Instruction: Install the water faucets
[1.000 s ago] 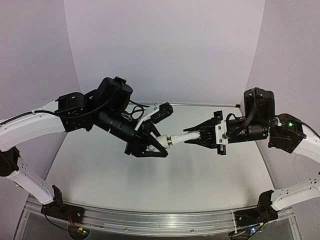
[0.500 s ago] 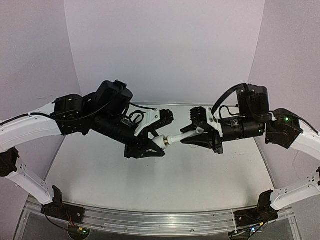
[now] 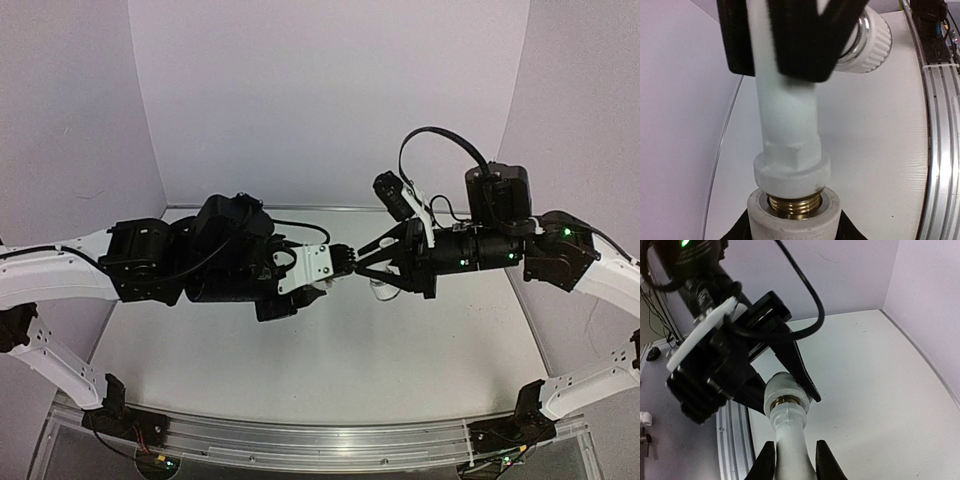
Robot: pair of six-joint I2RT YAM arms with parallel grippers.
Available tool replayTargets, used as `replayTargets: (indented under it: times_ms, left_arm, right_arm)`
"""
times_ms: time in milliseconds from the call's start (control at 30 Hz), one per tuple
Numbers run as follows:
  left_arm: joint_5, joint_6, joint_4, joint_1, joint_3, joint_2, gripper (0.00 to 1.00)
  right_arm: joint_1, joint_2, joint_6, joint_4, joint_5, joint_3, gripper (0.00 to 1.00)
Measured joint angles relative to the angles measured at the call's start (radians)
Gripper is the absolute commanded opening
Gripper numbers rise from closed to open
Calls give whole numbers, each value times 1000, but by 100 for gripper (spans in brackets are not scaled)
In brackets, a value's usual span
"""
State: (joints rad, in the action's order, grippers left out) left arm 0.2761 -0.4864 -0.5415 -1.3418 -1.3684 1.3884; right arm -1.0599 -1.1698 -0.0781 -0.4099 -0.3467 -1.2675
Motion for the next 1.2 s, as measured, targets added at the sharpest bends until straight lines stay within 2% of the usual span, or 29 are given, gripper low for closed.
replayTargets:
  times_ms: [267, 600, 833, 1200]
  left_arm:
    - [194, -130, 125, -58, 63, 7, 0]
    - [230, -110, 202, -60, 90, -14, 0]
    - [105, 38, 241, -59, 120, -85, 0]
    - [-300, 315, 227, 31, 113, -156, 0]
  right_arm:
    - [50, -14, 147, 38, -50, -16, 0]
    - [60, -19, 135, 76, -51, -36, 0]
    - [53, 9, -3, 136, -106, -36, 0]
    - [51, 68, -293, 231, -218, -45, 0]
